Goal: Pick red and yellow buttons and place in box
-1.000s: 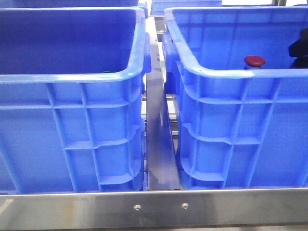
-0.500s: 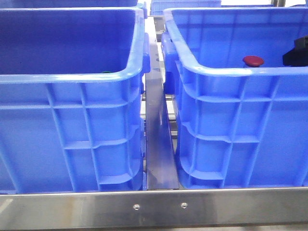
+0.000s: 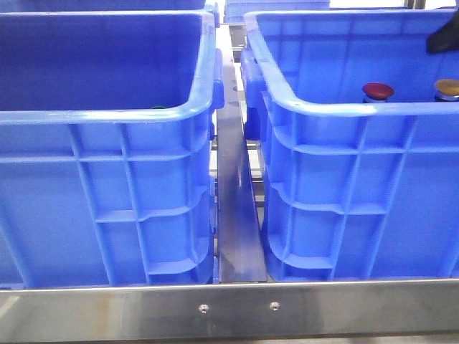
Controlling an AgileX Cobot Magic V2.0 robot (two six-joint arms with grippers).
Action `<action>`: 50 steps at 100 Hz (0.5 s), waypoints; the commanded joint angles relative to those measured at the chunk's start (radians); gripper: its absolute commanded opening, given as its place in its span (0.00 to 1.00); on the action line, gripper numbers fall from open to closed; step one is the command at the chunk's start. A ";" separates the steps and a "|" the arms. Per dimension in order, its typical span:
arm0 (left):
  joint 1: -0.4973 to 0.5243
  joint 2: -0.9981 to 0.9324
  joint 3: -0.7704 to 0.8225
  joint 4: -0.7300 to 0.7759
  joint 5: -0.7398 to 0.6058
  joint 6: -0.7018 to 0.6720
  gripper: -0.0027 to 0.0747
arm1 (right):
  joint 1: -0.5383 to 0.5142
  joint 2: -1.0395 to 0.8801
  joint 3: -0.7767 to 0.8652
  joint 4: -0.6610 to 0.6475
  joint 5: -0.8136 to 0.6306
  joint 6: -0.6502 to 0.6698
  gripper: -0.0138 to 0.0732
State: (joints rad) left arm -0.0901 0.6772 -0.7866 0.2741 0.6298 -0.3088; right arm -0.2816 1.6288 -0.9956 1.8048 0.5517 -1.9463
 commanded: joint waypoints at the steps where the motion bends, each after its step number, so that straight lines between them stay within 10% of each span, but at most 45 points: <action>1: 0.003 -0.004 -0.025 0.007 -0.073 -0.007 0.01 | -0.005 -0.124 0.013 0.119 0.028 0.026 0.80; 50: 0.003 -0.004 -0.025 0.007 -0.067 -0.007 0.01 | 0.164 -0.653 0.277 0.118 -0.374 0.050 0.80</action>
State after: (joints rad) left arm -0.0901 0.6772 -0.7866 0.2741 0.6298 -0.3088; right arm -0.1547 1.0665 -0.7255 1.8068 0.2224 -1.8991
